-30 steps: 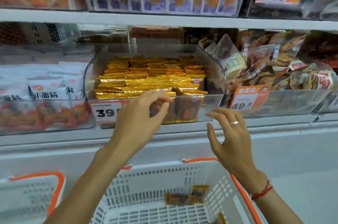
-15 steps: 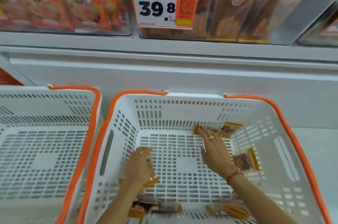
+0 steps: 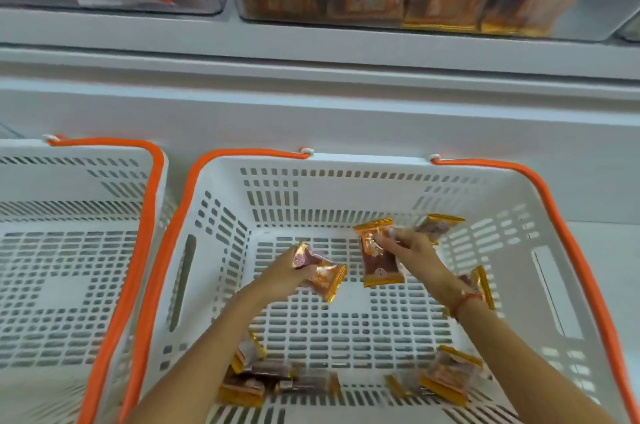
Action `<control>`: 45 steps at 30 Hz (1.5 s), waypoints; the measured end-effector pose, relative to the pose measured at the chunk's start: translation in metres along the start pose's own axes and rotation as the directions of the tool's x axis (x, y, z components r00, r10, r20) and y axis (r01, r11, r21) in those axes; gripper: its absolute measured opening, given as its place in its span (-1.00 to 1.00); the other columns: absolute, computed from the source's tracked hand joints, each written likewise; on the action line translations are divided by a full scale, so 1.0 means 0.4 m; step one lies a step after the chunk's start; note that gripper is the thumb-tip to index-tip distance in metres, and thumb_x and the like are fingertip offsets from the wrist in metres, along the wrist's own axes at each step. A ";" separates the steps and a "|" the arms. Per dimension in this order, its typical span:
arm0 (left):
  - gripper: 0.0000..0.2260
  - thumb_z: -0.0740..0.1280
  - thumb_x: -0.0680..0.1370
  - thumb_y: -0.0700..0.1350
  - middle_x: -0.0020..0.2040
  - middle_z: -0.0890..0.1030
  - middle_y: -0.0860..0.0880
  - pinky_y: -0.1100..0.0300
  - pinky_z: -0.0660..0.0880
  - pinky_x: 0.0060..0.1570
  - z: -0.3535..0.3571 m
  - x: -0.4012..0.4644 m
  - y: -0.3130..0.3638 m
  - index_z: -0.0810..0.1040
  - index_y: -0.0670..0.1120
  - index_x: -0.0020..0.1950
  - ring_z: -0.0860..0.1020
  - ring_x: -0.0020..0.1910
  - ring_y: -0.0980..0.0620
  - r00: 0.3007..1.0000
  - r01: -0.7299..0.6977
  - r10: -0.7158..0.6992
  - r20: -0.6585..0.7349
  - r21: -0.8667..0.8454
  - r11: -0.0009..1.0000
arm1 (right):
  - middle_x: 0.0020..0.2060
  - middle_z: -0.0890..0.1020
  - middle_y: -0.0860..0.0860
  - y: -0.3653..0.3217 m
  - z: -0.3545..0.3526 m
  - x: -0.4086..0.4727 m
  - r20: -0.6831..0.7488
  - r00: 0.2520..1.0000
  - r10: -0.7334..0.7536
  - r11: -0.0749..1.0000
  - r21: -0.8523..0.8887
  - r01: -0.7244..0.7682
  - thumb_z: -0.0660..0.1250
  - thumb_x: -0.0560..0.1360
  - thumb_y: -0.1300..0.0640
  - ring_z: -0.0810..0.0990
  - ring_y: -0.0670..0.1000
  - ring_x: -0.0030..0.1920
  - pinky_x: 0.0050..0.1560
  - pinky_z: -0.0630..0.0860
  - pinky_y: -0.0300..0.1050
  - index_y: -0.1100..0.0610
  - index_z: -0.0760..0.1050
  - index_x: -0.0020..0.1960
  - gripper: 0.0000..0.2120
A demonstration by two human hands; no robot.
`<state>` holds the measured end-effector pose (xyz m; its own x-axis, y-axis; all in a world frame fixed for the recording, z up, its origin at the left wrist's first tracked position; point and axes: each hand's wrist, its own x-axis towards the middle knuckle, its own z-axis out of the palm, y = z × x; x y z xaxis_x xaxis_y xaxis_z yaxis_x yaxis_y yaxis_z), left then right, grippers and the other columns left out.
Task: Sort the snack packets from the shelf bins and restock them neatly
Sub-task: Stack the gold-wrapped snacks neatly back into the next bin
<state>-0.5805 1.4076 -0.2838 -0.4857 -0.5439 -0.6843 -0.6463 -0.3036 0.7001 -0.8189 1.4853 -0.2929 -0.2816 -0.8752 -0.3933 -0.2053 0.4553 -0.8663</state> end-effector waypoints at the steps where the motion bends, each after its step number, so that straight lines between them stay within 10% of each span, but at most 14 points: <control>1: -0.85 0.25 0.63 -0.18 -0.02 0.64 -0.08 0.27 0.57 -0.18 0.002 -0.012 0.036 0.46 -0.10 0.20 0.64 -0.16 0.09 0.998 0.045 -0.037 0.052 -0.156 0.987 | -0.26 0.60 0.08 -0.035 -0.015 -0.024 0.122 0.990 0.069 0.980 0.177 -0.090 0.39 0.50 0.01 0.62 0.01 -0.16 -0.17 0.53 -0.27 0.33 0.52 -0.22 -0.64; 5: -0.84 0.29 0.60 -0.17 -0.02 0.69 -0.16 0.26 0.52 -0.29 0.014 -0.073 0.140 0.58 -0.13 0.16 0.66 -0.06 -0.03 0.986 0.063 -0.017 0.164 -0.282 0.957 | 0.00 0.66 0.05 -0.131 -0.041 -0.105 0.352 0.930 0.101 0.929 0.301 -0.215 0.30 0.56 0.12 0.63 -0.03 0.05 0.04 0.52 -0.21 0.21 0.59 0.01 -0.82; 12: -0.46 0.08 0.55 0.33 -0.04 0.70 -0.05 0.08 0.43 0.02 0.073 -0.120 0.187 0.63 -0.04 0.10 0.62 -0.03 0.02 0.993 -0.089 0.114 0.036 -0.420 0.903 | -0.14 0.72 -0.03 -0.191 -0.013 -0.175 -0.139 0.989 -0.053 0.934 0.344 0.098 0.42 0.48 0.23 0.69 -0.08 -0.11 -0.13 0.57 -0.25 0.10 0.65 0.03 -0.86; 18: -0.54 0.29 0.39 0.29 0.06 0.68 -0.03 0.08 0.54 0.13 0.180 -0.112 0.199 0.54 0.09 0.19 0.65 0.04 0.03 0.968 -0.249 0.219 -0.120 -0.485 0.838 | -0.13 0.69 0.09 -0.164 0.013 -0.175 -0.336 0.941 0.043 0.915 0.390 0.098 0.48 0.44 0.17 0.69 0.03 -0.11 -0.09 0.63 -0.12 0.17 0.61 -0.01 -0.84; 23: -0.81 0.35 0.51 0.10 -0.11 0.69 0.08 0.10 0.56 0.00 0.196 -0.066 0.199 0.58 0.07 0.07 0.65 -0.12 0.09 0.948 -0.305 0.183 -0.260 -0.580 0.755 | -0.05 0.68 0.21 -0.134 -0.003 -0.161 -0.273 0.912 0.305 0.681 0.732 -0.009 0.41 0.49 0.26 0.70 0.04 -0.12 -0.16 0.61 -0.26 0.29 0.51 0.02 -0.85; 27: -0.79 0.31 0.59 -0.06 0.05 0.66 -0.08 0.11 0.58 -0.09 0.194 -0.026 0.187 0.52 -0.01 0.22 0.64 0.01 -0.03 0.940 -0.277 0.051 -0.338 -0.664 0.695 | -0.17 0.71 0.10 -0.125 0.001 -0.152 -0.062 0.981 0.186 0.915 0.376 -0.149 0.40 0.52 0.11 0.68 0.02 -0.16 -0.21 0.60 -0.22 0.20 0.59 0.03 -0.83; 29: -0.76 0.33 0.58 -0.10 0.07 0.64 -0.04 0.25 0.56 -0.25 0.169 -0.017 0.169 0.50 -0.02 0.25 0.63 -0.01 0.02 0.928 -0.270 0.003 -0.372 -0.669 0.693 | -0.12 0.70 0.07 -0.049 -0.055 -0.124 -0.214 0.974 0.075 0.962 -0.241 -0.127 0.30 0.58 0.00 0.64 0.04 -0.05 -0.06 0.55 -0.10 0.14 0.60 0.06 -0.77; 31: -0.73 0.40 0.54 -0.11 0.07 0.64 0.00 0.20 0.57 -0.14 0.141 -0.016 0.138 0.51 0.00 0.23 0.62 0.03 0.02 0.917 -0.260 -0.014 -0.398 -0.623 0.738 | 0.04 0.64 0.11 0.056 -0.115 -0.109 -0.203 0.979 -0.025 0.534 -0.830 -0.159 0.22 0.56 0.06 0.48 0.15 0.24 0.25 0.31 0.01 0.14 0.60 0.09 -0.75; 33: -0.73 0.46 0.48 -0.13 0.04 0.65 0.00 0.03 0.56 0.07 0.119 -0.023 0.114 0.53 0.01 0.15 0.63 0.03 -0.01 0.910 -0.233 -0.035 -0.413 -0.581 0.780 | -0.04 0.67 0.18 0.157 -0.153 -0.088 -0.133 0.991 -0.003 0.111 -0.985 -0.132 0.32 0.39 0.12 0.48 0.27 0.28 0.38 0.07 0.17 0.21 0.67 -0.04 -0.75; 36: -0.79 0.49 0.44 -0.18 -0.03 0.68 -0.05 0.01 0.57 0.05 0.097 -0.042 0.102 0.58 0.00 0.03 0.64 -0.06 -0.02 0.909 -0.238 -0.017 -0.417 -0.552 0.799 | -0.19 0.69 0.13 0.152 -0.144 -0.094 0.037 0.998 0.044 -0.056 -0.998 0.040 0.57 0.24 0.02 0.58 0.23 0.06 0.19 0.32 0.12 0.22 0.68 -0.16 -0.69; 39: -0.80 0.45 0.48 -0.20 -0.08 0.67 0.00 0.26 0.51 -0.22 0.078 -0.077 0.118 0.58 -0.02 0.07 0.62 -0.16 0.10 0.909 -0.264 0.029 -0.416 -0.521 0.812 | 0.05 0.63 0.09 0.037 -0.142 -0.114 0.045 0.982 0.183 0.256 -0.967 -0.004 0.35 0.50 -0.10 0.56 0.14 0.11 0.03 0.42 -0.07 0.11 0.50 0.17 -0.64; 42: -0.80 0.37 0.55 -0.14 -0.04 0.65 0.08 0.48 0.44 -0.39 0.050 -0.106 0.138 0.56 0.01 0.17 0.60 -0.21 0.26 0.922 -0.299 0.150 -0.358 -0.408 0.862 | 0.07 0.62 0.05 -0.148 -0.163 -0.131 0.294 0.925 0.240 0.773 -0.634 0.001 0.43 0.44 0.23 0.58 0.10 0.13 0.04 0.48 -0.15 0.04 0.56 0.09 -0.76; 45: -0.84 0.34 0.57 -0.06 -0.02 0.60 0.19 0.53 0.44 -0.29 0.018 -0.149 0.177 0.53 0.08 0.14 0.54 -0.22 0.40 0.940 -0.304 0.234 -0.248 -0.294 0.906 | -0.07 0.68 -0.12 -0.334 -0.186 -0.174 0.519 0.843 0.140 0.960 -0.278 0.011 0.31 0.49 0.40 0.63 -0.08 0.04 0.06 0.50 -0.24 0.06 0.58 0.20 -0.63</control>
<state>-0.6016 1.4242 -0.1948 -0.4618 -0.7766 -0.4285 -0.2654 -0.3400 0.9022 -0.8416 1.4975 -0.1268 0.2199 -0.7589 -0.6129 -0.4614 0.4727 -0.7508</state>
